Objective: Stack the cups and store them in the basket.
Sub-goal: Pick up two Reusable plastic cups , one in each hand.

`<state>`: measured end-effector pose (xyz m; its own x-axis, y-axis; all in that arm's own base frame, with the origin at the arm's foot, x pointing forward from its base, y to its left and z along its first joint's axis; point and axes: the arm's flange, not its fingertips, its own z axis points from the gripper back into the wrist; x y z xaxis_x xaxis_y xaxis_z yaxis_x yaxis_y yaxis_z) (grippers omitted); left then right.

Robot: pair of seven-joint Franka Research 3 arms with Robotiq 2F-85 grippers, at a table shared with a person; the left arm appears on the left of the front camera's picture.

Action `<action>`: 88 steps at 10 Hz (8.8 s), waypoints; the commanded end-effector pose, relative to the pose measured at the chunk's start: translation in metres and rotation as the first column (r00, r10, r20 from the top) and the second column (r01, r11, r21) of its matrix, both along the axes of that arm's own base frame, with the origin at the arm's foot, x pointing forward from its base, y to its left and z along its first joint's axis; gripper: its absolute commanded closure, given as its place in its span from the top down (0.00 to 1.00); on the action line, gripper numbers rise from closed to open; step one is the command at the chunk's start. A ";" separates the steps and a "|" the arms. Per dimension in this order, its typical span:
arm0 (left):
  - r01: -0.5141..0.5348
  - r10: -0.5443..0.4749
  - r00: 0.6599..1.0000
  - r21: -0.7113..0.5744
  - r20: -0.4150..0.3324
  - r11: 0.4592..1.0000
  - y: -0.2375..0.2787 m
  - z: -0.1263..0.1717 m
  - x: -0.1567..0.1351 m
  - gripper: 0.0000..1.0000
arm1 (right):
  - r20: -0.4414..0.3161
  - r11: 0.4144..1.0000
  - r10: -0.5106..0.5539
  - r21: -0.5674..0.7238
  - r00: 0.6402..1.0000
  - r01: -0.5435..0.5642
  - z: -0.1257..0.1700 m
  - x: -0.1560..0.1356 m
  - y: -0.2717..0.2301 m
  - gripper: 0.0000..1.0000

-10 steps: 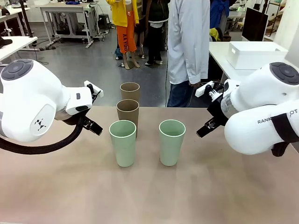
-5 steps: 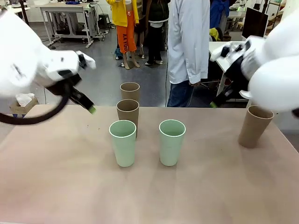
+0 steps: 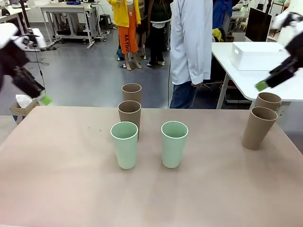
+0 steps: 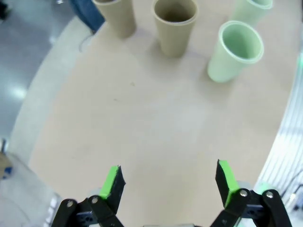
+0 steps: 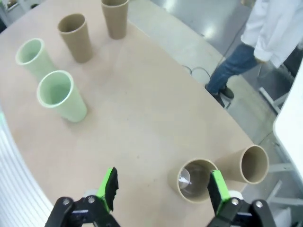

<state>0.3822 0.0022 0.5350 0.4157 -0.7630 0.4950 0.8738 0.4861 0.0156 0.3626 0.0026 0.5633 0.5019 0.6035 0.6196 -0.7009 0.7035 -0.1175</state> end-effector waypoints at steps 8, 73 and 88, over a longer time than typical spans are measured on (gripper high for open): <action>0.234 -0.186 0.967 -0.317 0.174 0.919 0.098 -0.040 -0.051 1.00 | 0.151 0.940 0.167 0.274 0.974 -0.203 -0.047 -0.045 -0.111 1.00; 0.521 -0.338 0.853 -0.673 0.398 0.525 -0.027 -0.216 0.004 1.00 | 0.334 0.635 0.266 0.645 0.904 -0.425 -0.238 0.206 -0.314 1.00; 0.540 -0.340 0.841 -0.706 0.422 0.459 -0.079 -0.284 0.028 1.00 | 0.456 0.484 0.307 0.682 0.836 -0.549 -0.344 0.218 -0.279 1.00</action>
<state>0.4074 -0.0700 0.2570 0.0090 -0.1253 0.9921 0.9973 -0.0707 -0.0180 0.5736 -0.2711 0.2202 0.1335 -0.0409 0.9902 -0.9626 0.2324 0.1394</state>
